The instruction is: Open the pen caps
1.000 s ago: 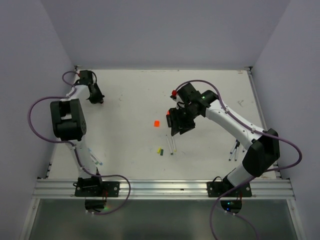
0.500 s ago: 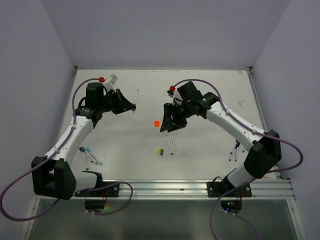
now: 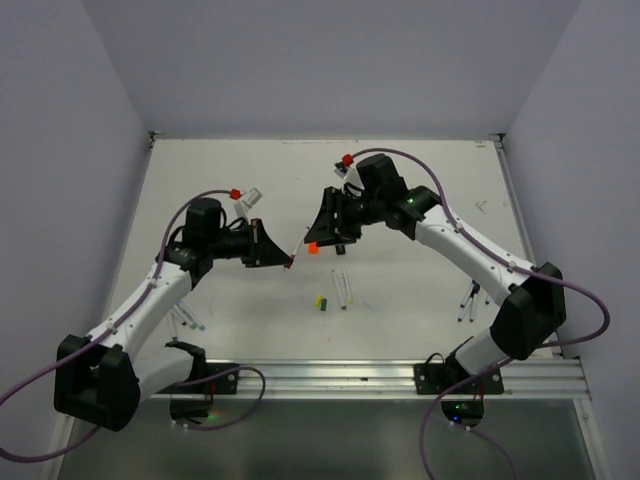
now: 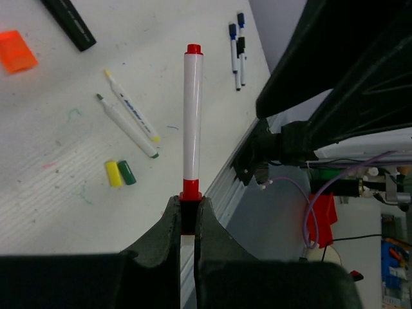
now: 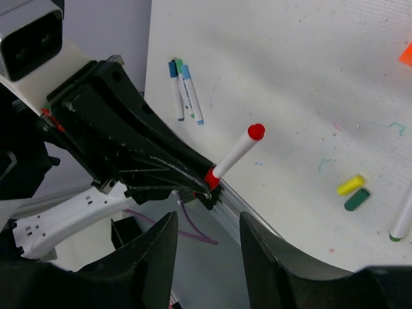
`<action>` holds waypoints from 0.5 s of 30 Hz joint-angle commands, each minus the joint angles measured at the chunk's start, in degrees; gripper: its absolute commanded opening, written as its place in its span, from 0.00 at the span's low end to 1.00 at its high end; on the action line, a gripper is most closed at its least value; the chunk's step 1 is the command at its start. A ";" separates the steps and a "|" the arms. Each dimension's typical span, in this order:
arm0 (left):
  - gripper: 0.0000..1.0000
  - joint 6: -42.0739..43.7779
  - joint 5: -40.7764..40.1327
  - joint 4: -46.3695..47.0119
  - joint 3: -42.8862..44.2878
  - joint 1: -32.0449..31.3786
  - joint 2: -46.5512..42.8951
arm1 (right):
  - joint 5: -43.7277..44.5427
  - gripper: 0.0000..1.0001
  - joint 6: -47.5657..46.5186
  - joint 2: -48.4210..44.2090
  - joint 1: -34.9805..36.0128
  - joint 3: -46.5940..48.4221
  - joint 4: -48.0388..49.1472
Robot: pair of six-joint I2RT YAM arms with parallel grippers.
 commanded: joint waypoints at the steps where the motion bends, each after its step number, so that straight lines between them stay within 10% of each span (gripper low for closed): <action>1: 0.00 -4.64 4.76 7.77 -2.98 -0.88 -1.95 | -1.86 0.46 5.75 -1.39 0.05 -1.11 6.82; 15: 0.00 -5.17 4.14 7.17 3.77 -3.34 2.09 | 0.17 0.43 6.54 1.16 1.28 -2.34 7.00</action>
